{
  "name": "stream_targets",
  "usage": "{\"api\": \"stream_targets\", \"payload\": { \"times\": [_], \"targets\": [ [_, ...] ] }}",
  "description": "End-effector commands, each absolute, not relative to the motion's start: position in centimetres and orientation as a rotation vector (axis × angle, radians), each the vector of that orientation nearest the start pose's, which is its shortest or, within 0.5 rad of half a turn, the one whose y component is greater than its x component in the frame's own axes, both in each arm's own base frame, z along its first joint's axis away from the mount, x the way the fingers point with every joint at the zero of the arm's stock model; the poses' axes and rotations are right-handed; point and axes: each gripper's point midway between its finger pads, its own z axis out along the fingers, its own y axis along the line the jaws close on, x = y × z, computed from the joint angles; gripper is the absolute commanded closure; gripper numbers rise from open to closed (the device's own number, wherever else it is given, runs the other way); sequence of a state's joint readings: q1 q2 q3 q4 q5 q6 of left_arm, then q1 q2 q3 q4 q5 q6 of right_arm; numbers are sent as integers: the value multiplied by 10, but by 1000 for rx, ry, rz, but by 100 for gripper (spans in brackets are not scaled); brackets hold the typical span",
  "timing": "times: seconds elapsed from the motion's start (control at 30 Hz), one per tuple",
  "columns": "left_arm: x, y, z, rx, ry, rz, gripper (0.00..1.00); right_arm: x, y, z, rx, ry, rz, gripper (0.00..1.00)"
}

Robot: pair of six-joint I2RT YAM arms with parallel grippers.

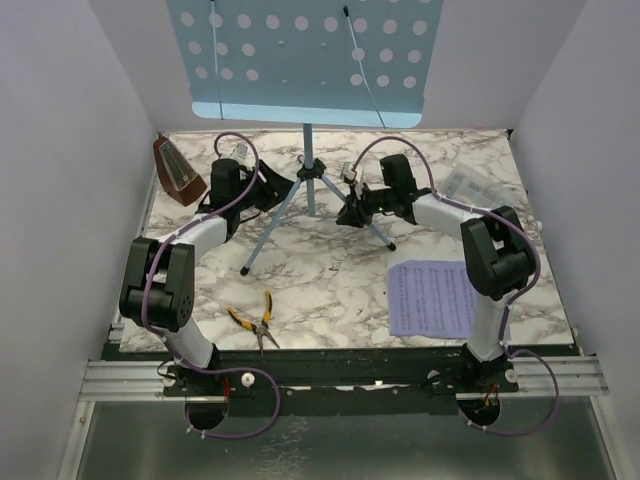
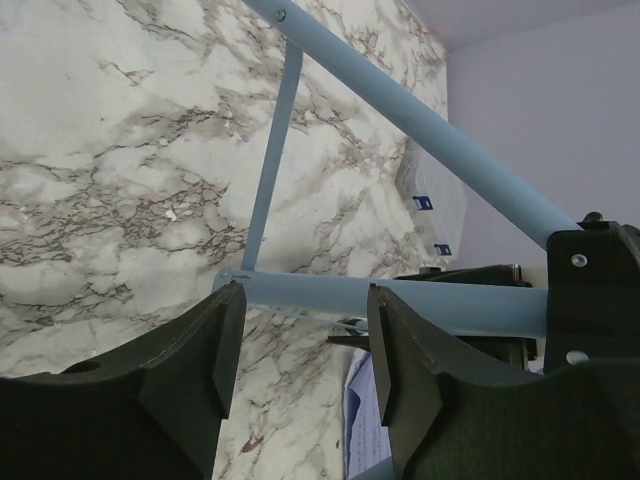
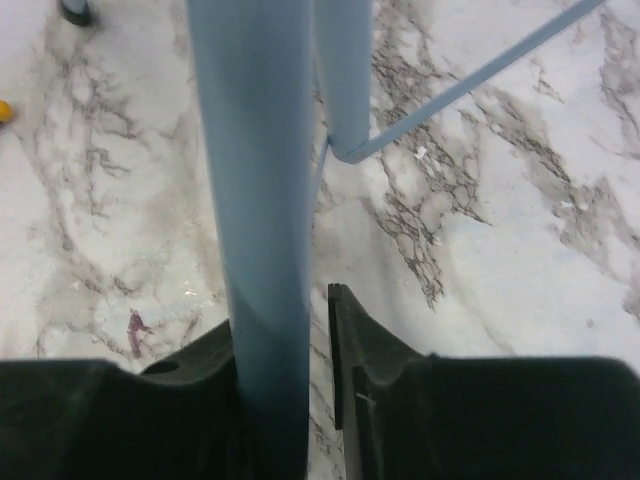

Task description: Set up the instrument practice props

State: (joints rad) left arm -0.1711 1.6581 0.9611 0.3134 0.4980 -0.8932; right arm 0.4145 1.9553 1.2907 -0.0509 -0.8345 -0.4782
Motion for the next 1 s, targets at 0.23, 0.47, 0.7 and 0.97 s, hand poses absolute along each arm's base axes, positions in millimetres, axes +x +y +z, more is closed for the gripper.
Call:
{"api": "stream_targets", "payload": {
  "times": [0.23, 0.47, 0.7, 0.97],
  "targets": [
    [399, -244, 149, -281, 2146, -1377, 45, 444, 245, 98, -695, 1937, 535, 36],
    [392, -255, 153, -269, 2136, -1412, 46, 439, 237, 121, -457, 2024, 579, 31],
    [391, -254, 156, -260, 2127, -1410, 45, 413, 226, 130, -435, 2091, 582, 21],
    [383, -265, 159, -249, 2133, -1464, 46, 386, 209, 159, -352, 2060, 573, 16]
  ]
}}
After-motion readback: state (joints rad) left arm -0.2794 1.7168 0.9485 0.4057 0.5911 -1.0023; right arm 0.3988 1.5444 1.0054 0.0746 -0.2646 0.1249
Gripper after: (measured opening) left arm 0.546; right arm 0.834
